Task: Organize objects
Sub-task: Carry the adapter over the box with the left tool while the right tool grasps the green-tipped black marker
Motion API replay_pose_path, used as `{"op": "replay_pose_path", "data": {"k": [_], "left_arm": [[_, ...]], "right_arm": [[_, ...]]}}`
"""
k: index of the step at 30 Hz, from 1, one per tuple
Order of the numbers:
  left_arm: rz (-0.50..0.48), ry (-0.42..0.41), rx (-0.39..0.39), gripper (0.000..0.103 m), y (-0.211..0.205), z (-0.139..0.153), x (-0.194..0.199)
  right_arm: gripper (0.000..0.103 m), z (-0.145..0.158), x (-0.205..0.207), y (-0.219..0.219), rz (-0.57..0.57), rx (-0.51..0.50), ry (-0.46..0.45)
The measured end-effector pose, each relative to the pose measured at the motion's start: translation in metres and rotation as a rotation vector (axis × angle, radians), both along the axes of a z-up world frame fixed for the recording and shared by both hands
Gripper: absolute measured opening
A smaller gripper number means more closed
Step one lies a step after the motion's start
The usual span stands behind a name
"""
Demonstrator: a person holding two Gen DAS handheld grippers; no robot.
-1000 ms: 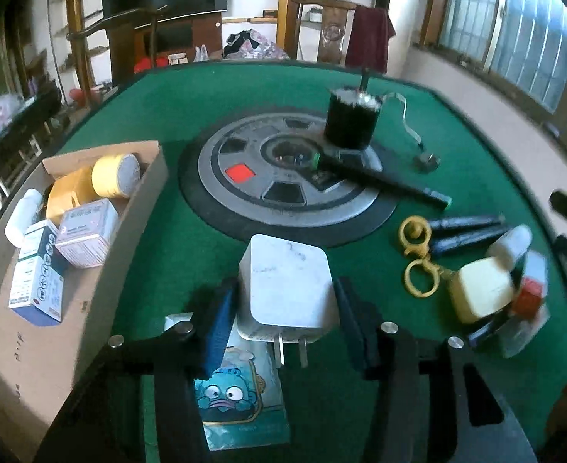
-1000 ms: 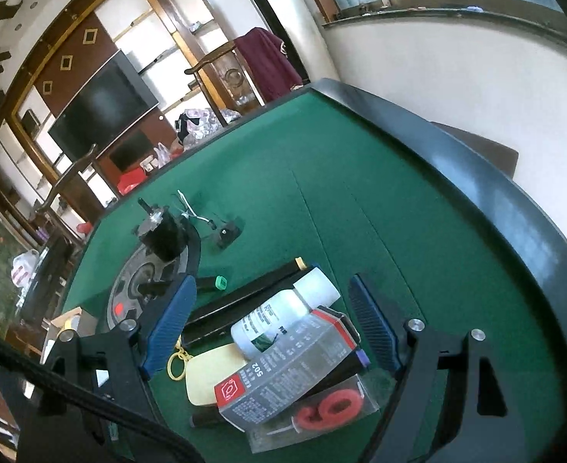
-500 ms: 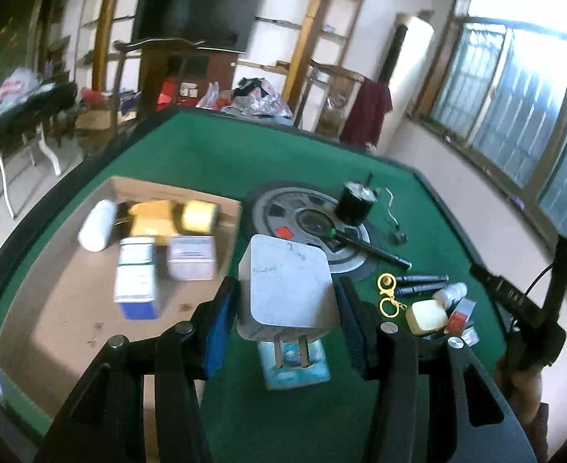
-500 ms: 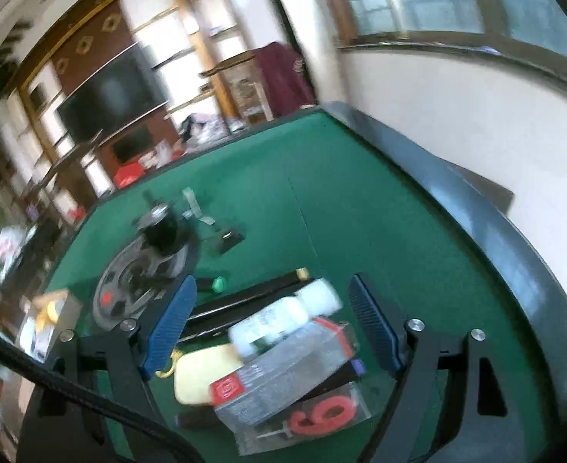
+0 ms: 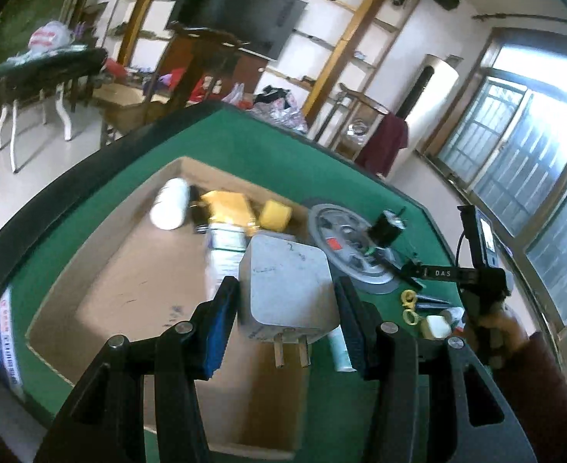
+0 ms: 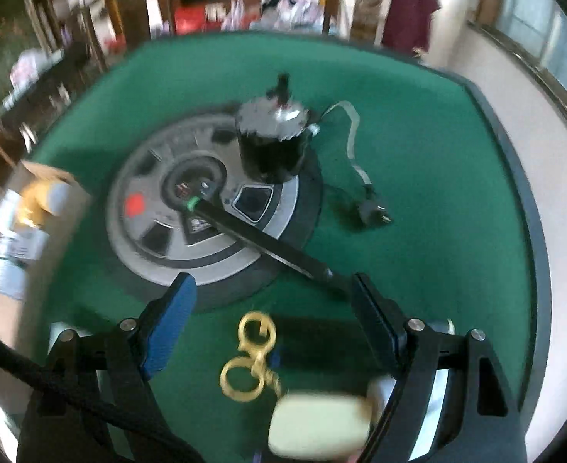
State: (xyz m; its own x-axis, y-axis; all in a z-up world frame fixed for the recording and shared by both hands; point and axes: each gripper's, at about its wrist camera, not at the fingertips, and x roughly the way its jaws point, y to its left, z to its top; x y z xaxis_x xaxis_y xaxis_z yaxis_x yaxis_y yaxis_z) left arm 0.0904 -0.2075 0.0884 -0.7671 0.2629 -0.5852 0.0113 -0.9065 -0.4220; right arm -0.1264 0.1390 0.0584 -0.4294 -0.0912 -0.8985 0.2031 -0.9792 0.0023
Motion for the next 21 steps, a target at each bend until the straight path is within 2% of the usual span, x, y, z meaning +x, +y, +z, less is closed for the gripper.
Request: {"op": "replay_pose_path", "data": {"k": [5,7,9,11,13,14,17,19,21], "left_arm": [[0.062,-0.028,0.002,0.045,-0.029,-0.015,-0.004],[0.08,-0.038,0.003,0.045,-0.034,-0.02,-0.005],[0.094,-0.051,0.006,0.045,-0.038,-0.024,-0.006],[0.107,-0.066,0.014,0.045,-0.042,-0.029,-0.006],[0.113,-0.08,0.015,0.045,-0.042,-0.034,-0.008],[0.112,-0.085,0.016,0.045,-0.042,-0.035,-0.008],[0.101,-0.1,0.025,0.045,-0.038,-0.041,-0.009],[0.092,-0.104,0.028,0.045,-0.036,-0.042,-0.008],[0.088,-0.105,0.018,0.045,-0.031,-0.042,-0.007]], "right_arm": [[0.08,-0.014,-0.017,-0.014,0.06,0.033,0.005],[0.077,-0.02,-0.022,-0.015,0.071,0.046,-0.003],[0.067,-0.028,-0.024,-0.013,0.074,0.047,-0.029],[0.062,-0.028,-0.023,-0.008,0.069,0.023,-0.035],[0.051,-0.027,-0.021,-0.003,0.054,0.006,-0.035],[0.04,-0.026,-0.019,-0.002,0.052,-0.001,-0.033],[0.03,-0.025,-0.01,0.001,0.044,-0.016,-0.027],[0.016,-0.024,-0.008,0.004,0.037,-0.052,-0.039],[0.012,-0.019,-0.004,0.007,0.025,-0.078,-0.025]]}}
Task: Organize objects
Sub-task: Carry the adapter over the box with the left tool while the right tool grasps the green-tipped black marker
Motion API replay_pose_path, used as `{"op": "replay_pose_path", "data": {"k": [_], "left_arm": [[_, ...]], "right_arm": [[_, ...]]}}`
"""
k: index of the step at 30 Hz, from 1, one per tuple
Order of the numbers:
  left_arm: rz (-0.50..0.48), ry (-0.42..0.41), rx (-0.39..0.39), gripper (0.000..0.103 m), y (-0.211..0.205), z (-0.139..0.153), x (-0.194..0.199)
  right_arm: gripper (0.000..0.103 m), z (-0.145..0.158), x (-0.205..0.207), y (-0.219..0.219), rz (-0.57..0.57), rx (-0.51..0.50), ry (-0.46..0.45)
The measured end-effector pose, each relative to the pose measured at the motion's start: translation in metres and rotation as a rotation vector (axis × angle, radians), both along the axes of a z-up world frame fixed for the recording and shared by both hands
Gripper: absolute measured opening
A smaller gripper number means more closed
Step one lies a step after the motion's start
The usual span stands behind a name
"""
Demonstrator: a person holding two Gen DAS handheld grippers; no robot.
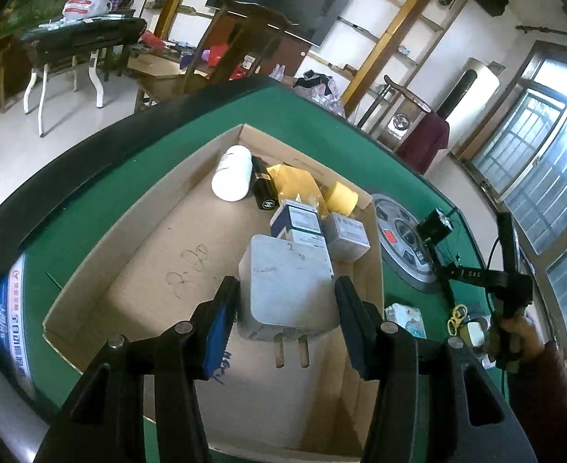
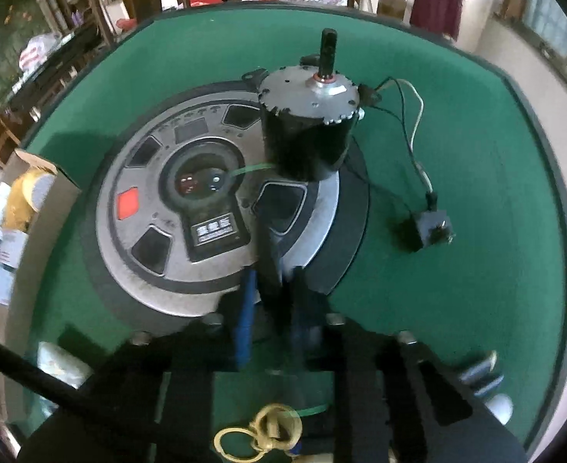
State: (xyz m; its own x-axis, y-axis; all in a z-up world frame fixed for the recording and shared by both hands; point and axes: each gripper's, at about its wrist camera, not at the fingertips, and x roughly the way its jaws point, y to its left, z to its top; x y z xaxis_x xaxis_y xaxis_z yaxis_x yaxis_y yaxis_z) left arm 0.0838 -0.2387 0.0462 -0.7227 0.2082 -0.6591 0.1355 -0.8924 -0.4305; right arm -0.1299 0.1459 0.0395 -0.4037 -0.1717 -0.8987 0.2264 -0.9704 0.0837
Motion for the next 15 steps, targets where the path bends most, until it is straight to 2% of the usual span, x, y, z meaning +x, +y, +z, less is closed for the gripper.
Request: {"op": "replay_pose_path", "data": {"k": [5,10,15], "left_arm": [[-0.003,0.006,-0.011,0.045,0.004,0.003,0.007],[-0.008,0.01,-0.033,0.045,0.003,0.007,0.011],[0.006,0.024,-0.132,0.045,-0.004,0.017,0.008]], "right_arm": [[0.012,0.02,0.013,-0.006,-0.006,-0.055,0.059],[0.012,0.04,0.037,-0.007,0.002,-0.171,0.071],[0.012,0.058,0.059,-0.037,0.058,-0.256,0.081]]}}
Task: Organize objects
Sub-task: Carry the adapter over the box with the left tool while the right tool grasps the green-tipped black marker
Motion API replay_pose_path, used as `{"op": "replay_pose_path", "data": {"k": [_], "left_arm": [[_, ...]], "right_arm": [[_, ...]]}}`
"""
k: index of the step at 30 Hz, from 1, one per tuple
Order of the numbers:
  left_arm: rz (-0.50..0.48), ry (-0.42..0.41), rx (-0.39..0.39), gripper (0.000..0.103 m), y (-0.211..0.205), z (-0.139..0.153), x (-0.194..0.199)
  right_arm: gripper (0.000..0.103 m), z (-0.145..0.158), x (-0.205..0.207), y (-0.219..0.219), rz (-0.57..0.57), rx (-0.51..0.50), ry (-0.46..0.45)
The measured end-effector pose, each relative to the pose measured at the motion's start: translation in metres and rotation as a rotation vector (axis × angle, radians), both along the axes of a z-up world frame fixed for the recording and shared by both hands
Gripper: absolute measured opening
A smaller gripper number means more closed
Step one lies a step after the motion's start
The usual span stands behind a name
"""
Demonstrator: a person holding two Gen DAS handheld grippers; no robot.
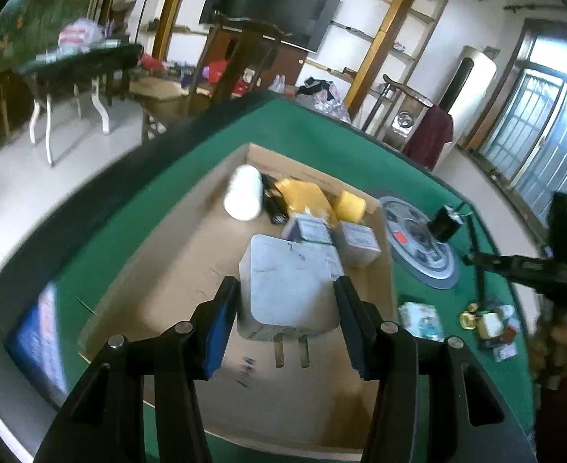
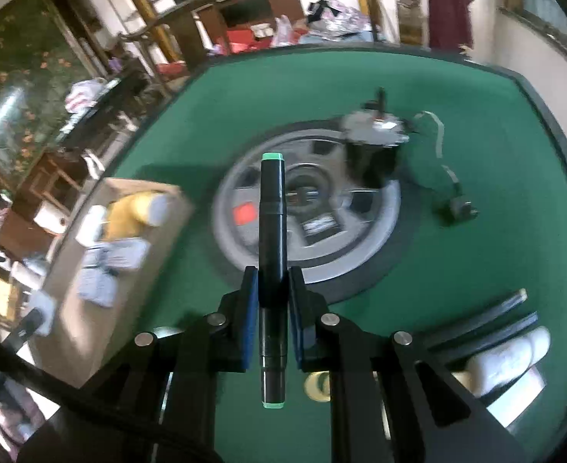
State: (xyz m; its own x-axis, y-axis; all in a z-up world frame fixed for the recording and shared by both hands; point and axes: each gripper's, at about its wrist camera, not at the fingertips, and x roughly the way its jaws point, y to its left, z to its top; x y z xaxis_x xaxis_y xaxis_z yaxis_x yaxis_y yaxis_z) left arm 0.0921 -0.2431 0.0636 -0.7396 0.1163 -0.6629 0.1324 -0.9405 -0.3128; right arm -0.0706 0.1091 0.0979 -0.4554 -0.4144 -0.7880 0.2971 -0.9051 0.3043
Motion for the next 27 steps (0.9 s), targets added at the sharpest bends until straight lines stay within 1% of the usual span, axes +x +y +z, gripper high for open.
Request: {"op": "replay_pose_path", "data": {"k": [4,6,9,13,15,17,19,23,25,27], "left_arm": [[0.023,-0.01,-0.087,0.045,-0.016,0.005,-0.009],[0.017,-0.029,-0.122,0.045,-0.021,0.004,-0.017],[-0.002,-0.064,-0.145,0.045,-0.025,-0.003,-0.03],[-0.042,-0.124,-0.179,0.045,-0.024,-0.016,-0.054],[-0.063,-0.153,-0.181,0.045,-0.023,-0.021,-0.066],[-0.062,-0.177,-0.184,0.045,-0.023,-0.026,-0.076],[-0.065,-0.2,-0.172,0.045,-0.024,-0.031,-0.087],[-0.044,-0.261,-0.122,0.045,-0.03,-0.043,-0.106],[-0.038,-0.275,-0.097,0.046,-0.033,-0.046,-0.108],[-0.024,-0.291,-0.083,0.046,-0.036,-0.049,-0.107]], "right_arm": [[0.012,0.008,0.018,-0.03,0.075,-0.085,-0.015],[0.012,0.008,0.024,-0.05,0.123,-0.122,-0.037],[0.013,0.001,0.029,-0.077,0.176,-0.164,-0.075],[0.013,-0.013,0.034,-0.12,0.227,-0.175,-0.117],[0.013,-0.022,0.035,-0.138,0.239,-0.168,-0.137],[0.013,-0.03,0.033,-0.155,0.244,-0.147,-0.155],[0.013,-0.041,0.028,-0.169,0.232,-0.106,-0.167],[0.013,-0.057,0.015,-0.18,0.186,-0.063,-0.188],[0.013,-0.06,0.01,-0.182,0.168,-0.075,-0.191],[0.013,-0.059,0.005,-0.185,0.141,-0.064,-0.181]]}}
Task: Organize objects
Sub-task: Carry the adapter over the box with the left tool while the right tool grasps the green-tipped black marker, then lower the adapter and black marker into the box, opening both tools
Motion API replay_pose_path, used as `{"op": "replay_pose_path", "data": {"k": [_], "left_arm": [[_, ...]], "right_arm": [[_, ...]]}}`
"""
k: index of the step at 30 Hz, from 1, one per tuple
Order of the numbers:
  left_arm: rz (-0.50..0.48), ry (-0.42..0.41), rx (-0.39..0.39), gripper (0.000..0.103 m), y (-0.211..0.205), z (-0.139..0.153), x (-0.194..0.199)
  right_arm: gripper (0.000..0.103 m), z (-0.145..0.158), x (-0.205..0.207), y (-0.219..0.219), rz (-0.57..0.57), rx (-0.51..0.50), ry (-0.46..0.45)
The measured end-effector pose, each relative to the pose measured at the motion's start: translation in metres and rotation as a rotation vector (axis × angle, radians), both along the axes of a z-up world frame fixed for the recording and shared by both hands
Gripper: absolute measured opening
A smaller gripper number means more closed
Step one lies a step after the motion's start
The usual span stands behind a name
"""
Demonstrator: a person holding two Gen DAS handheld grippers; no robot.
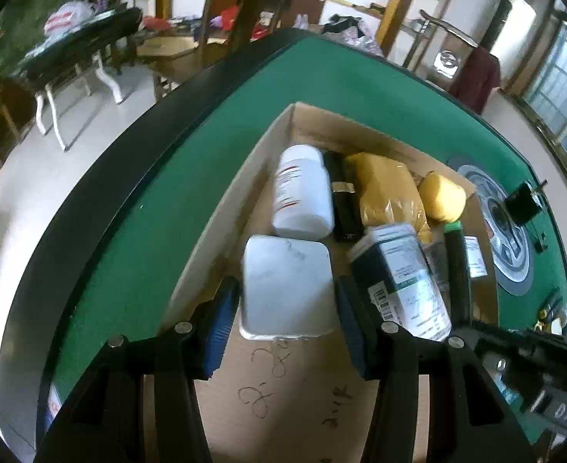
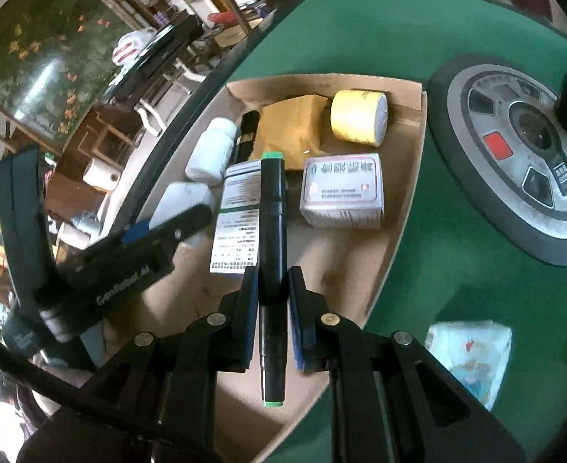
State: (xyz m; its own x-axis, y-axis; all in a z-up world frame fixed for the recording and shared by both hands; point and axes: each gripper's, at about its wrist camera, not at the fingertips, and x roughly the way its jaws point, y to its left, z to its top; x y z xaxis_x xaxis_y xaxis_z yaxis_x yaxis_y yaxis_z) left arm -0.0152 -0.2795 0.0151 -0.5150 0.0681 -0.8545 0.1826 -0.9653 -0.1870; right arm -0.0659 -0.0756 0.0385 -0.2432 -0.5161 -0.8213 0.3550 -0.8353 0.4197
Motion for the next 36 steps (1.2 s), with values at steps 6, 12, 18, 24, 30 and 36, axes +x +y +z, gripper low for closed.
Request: {"op": "replay_pose_path", "data": {"k": [6,12,18,24,30,36], "left_arm": [[-0.035,0.004,-0.078,0.047,0.011,-0.002,0.008],[-0.051,-0.005,-0.089,0.049,0.014,-0.003,0.017],[-0.082,0.018,-0.066,0.052,0.014,-0.001,0.033],[-0.029,0.057,0.015,0.053,0.005,0.013,0.043],[-0.019,0.141,-0.009,0.054,0.027,0.044,0.069],[-0.031,0.256,-0.116,0.067,0.066,0.074,0.096]], "right_arm": [[0.013,-0.008,-0.011,-0.003,-0.051,0.041,-0.006],[0.014,0.001,-0.001,0.0,-0.055,0.033,0.02],[0.035,0.035,0.022,0.021,-0.068,0.033,0.153],[0.046,0.053,0.038,0.062,-0.143,0.023,0.188],[0.048,0.052,0.055,0.102,-0.246,0.062,0.223],[0.051,0.044,0.075,0.136,-0.312,0.125,0.271]]}}
